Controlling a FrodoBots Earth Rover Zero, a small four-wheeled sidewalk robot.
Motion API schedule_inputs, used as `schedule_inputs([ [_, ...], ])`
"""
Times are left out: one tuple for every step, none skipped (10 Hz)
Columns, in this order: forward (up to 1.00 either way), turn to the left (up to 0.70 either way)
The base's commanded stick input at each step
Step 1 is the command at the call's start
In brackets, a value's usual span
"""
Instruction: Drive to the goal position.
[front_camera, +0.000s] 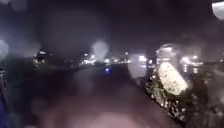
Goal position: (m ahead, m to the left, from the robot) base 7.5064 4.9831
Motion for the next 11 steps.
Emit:
schedule_inputs([
  [0.5,0.02],
  [0.5,0.01],
  [0.5,0.03],
  [0.5,0.05],
  [0.5,0.03],
  [0.5,-0.22],
  [0.5,-0.5],
  [0.5,-0.5],
  [0.5,-0.32],
  [0.5,-0.07],
  [0.5,0.0],
])
